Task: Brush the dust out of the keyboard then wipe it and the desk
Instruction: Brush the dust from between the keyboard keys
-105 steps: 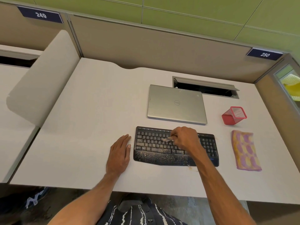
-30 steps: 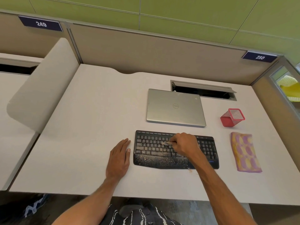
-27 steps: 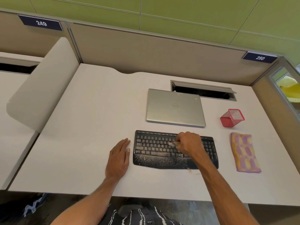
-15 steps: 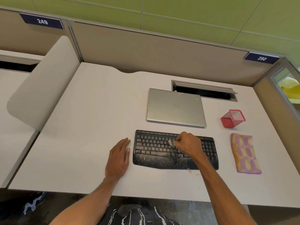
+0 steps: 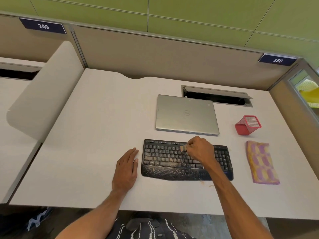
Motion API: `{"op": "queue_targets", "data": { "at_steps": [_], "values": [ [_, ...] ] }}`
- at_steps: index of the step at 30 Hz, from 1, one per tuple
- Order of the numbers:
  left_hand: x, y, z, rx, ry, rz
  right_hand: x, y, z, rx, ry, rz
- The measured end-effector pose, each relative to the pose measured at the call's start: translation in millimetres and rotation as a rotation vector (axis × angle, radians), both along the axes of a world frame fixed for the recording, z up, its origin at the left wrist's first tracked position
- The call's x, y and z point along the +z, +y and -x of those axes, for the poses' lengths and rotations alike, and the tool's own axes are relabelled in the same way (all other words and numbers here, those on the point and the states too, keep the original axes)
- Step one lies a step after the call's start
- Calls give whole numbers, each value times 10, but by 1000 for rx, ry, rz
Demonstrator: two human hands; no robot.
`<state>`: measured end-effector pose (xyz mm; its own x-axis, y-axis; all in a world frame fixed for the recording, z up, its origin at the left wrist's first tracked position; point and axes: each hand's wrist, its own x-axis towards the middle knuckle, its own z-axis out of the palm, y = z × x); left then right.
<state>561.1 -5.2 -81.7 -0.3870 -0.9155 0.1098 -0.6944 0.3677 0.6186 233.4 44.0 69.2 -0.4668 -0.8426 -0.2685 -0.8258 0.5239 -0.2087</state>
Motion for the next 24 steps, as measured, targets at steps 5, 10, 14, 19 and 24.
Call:
{"op": "queue_targets", "data": {
  "at_steps": [5,10,14,19,24],
  "values": [
    [-17,-9,-8,-6,-8,-4,-19,9,5,68,-24,-123],
    [-22,-9,-4,-4,-8,-3,31,-13,11,24,16,-28],
    [-33,-9,-13,-8,0,-9,-50,1,-6,54,7,-87],
    [-30,-13,-8,-5,-1,0,39,-20,4,116,-20,-34],
    [-20,-7,-2,-4,9,5,43,4,-10,282,76,-59]
  ]
}}
